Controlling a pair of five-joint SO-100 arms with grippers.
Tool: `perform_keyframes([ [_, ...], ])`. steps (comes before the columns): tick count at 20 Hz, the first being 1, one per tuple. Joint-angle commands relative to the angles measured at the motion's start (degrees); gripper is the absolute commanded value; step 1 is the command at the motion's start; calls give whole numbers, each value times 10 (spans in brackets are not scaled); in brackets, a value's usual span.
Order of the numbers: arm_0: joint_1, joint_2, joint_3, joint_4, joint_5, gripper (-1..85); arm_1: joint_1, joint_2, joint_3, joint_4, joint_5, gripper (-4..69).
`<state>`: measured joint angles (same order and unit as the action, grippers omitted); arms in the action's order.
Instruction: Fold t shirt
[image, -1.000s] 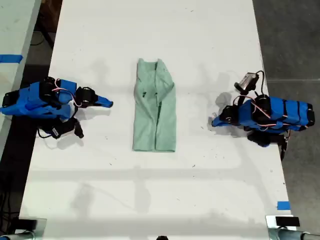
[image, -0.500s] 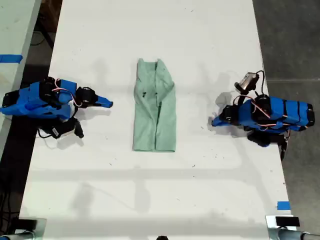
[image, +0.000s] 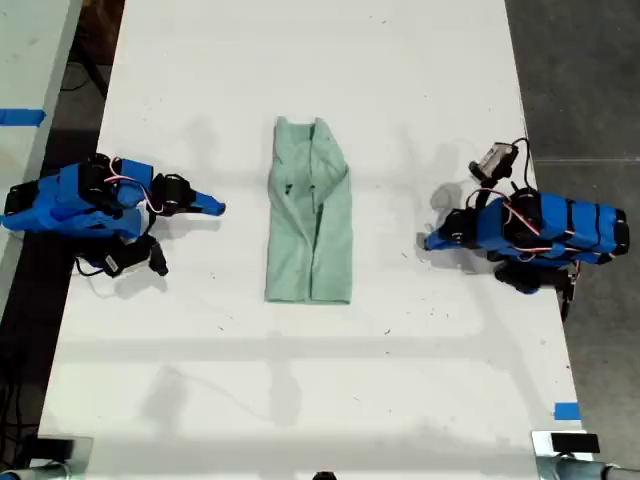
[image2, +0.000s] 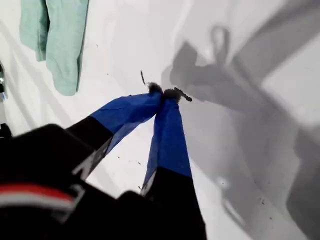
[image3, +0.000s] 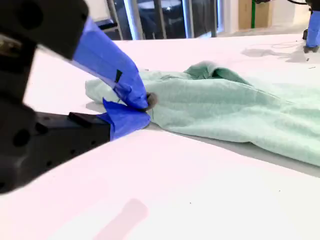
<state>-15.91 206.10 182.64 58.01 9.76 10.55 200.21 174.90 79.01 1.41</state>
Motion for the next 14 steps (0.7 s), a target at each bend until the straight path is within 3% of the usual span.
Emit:
perform_keyframes([
  [1, 3, 4, -3, -3, -10, -1, 10, 6, 12, 4, 33, 8],
  [11, -15, 4, -4, 4, -26, -1, 28, 6, 14, 7, 43, 1],
  [14, -13, 4, -4, 6, -23, -1, 47, 6, 11, 8, 8, 1],
])
